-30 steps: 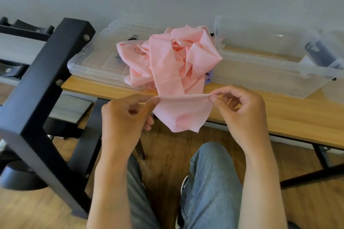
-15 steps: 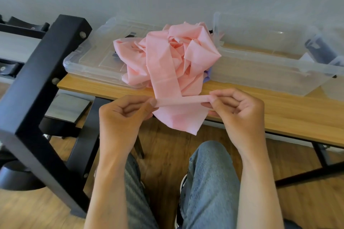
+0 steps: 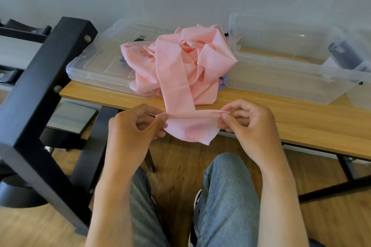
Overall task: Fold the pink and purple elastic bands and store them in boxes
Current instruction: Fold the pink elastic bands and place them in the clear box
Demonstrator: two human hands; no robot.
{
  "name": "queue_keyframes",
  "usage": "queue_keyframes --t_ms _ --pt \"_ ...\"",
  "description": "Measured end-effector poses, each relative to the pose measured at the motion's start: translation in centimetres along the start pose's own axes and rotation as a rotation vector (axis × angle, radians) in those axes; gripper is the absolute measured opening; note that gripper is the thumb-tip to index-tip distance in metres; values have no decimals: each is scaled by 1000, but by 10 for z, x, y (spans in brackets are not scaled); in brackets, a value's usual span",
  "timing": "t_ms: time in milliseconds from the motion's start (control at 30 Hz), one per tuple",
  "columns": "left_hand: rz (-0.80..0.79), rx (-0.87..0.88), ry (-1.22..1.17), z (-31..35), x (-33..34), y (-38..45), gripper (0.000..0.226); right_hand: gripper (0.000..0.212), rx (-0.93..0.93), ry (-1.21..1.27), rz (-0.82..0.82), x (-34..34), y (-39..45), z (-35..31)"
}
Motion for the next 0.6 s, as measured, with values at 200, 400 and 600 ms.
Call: queue_keyframes --t_ms 200,400,600 --pt "29 -27 -128 -1 0 -3 18 9 38 92 -42 -1 -2 -3" --pt "127 -31 -272 -1 -4 -5 18 7 75 403 -62 3 -3 -5" --pt "60 -3 -151 -1 -7 -3 37 33 27 228 -34 1 0 -2"
Point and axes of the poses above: each hand's wrist, its own y-axis towards the middle knuckle, its own x-axis out of the palm, z = x × y, the point moved 7 cm from there along y, towards the middle knuckle, and after that the axes turned 6 degrees about x, right-handed, at the moved point
